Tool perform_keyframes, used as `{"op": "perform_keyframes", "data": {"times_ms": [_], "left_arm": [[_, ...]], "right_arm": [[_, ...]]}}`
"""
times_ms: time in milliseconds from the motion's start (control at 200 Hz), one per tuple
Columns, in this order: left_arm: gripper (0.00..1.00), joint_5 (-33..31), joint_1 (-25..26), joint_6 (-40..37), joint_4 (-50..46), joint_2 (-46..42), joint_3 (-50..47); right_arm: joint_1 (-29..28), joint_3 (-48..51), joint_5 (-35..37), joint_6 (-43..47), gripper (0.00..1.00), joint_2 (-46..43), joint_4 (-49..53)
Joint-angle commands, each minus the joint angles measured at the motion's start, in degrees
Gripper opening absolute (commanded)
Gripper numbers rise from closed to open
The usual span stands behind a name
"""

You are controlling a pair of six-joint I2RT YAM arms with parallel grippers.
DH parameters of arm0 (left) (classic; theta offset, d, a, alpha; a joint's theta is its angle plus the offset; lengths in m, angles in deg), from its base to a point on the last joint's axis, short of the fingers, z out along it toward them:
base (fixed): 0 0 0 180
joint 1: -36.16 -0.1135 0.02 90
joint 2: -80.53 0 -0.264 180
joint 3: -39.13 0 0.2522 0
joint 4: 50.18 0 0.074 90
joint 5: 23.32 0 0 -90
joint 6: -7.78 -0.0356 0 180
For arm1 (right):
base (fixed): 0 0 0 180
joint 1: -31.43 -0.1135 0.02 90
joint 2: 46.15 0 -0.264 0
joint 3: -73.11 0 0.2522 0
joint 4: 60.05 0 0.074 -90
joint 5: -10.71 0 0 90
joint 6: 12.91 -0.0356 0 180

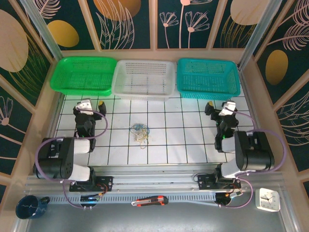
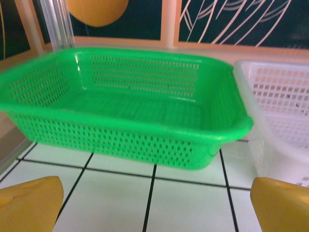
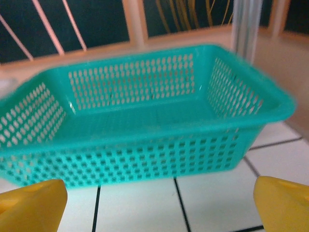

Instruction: Untangle the cables

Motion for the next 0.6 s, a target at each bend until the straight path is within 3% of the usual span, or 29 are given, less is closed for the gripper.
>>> {"op": "perform_keyframes", "data": {"times_ms": [0,175,285,385,595], "left_arm": [[0.99,-0.50,-0.31,1.41,-5.99,-4.35,1.75],[0.99,-3.65,-0.29,5.42,-12.20,-11.67,2.23],[0.99,-3.85,-0.29,10.02,-17.39,-16.39,3.89],[0.99,0.49,-0.29,15.36,-24.04,-20.41,7.04],[0.99,13.03,-0.25,26.31,-32.09,-25.41,11.07]], "right_arm": [[-0.62,1.62,6.48,-1.98,0.99,-8.00,3.02],[-0.25,-7.34,11.37,-8.99,0.99,-20.34,32.19],[0.81,-12.61,10.43,-21.02,0.99,-25.14,45.09],[1.89,-14.75,5.92,-25.98,0.99,-29.04,49.59],[1.71,-20.35,-8.23,-25.27,0.99,-32.93,56.80]]}}
